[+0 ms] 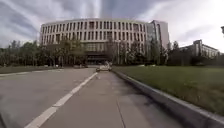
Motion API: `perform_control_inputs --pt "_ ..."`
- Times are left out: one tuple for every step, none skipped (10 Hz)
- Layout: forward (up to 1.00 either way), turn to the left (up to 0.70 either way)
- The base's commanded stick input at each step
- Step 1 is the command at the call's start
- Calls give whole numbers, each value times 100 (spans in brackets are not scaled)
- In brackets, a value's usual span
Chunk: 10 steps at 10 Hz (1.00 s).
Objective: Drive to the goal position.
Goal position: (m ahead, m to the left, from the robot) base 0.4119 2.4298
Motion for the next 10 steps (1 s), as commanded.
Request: perform_control_inputs --pt "81 0" --pt "70 0" --pt "70 0" --pt "70 0" --pt "70 0" --pt "70 0" --pt "70 0" --pt "70 0" --pt "70 0" --pt "70 0"
